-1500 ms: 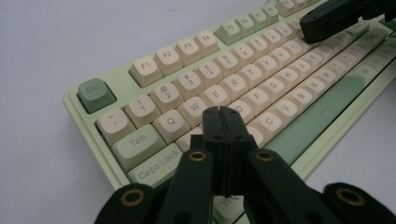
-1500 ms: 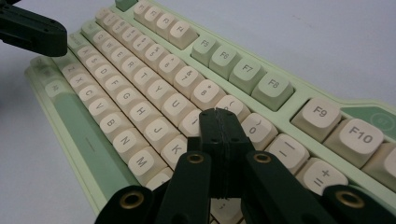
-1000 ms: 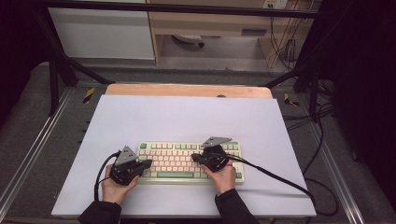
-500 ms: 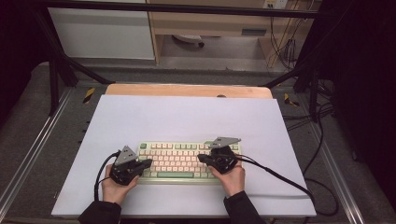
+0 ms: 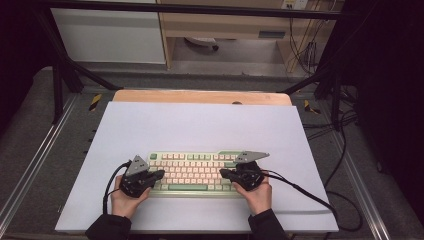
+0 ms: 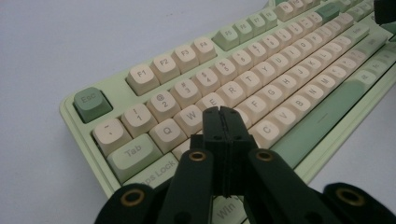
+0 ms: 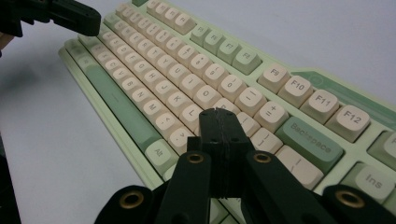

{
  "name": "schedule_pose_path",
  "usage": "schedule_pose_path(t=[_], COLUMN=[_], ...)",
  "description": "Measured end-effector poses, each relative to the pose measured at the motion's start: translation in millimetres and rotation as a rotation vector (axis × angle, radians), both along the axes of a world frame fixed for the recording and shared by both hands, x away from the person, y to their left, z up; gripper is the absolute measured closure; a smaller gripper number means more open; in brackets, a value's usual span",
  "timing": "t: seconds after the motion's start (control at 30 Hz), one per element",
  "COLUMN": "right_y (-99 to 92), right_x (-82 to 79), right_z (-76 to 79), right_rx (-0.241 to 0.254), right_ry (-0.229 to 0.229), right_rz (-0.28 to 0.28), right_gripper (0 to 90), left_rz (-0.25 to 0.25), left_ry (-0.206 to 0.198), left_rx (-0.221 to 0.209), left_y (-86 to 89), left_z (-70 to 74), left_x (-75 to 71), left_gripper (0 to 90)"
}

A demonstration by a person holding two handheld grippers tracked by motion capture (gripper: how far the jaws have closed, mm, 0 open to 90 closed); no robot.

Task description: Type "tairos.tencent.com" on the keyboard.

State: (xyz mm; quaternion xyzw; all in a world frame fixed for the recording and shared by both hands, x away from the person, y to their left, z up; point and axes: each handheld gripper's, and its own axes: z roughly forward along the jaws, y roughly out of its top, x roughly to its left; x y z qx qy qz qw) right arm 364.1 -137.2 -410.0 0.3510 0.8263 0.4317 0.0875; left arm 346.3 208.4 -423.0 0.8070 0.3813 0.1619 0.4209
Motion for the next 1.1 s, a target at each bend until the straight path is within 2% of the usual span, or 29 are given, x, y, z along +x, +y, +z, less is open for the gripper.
schedule_pose_path(t=[0.37, 0.77, 1.1], right_y=[-10.7, -11.3, -10.6], right_x=[-2.5, -3.0, -3.0], right_z=[-6.5, -7.2, -8.6], right_rx=[0.006, 0.003, -0.005], right_ry=[0.008, 0.009, 0.012], right_rz=[-0.010, -0.011, -0.008], right_gripper=[90.0, 90.0, 90.0], left_rz=[0.013, -0.002, -0.007], left_ry=[0.006, 0.016, 0.019], left_rx=[0.015, 0.043, 0.044], left_y=[-5.5, -14.1, -15.4], left_z=[-1.6, -7.3, -11.2], left_x=[8.4, 11.6, 12.8], left_gripper=[90.0, 90.0, 90.0])
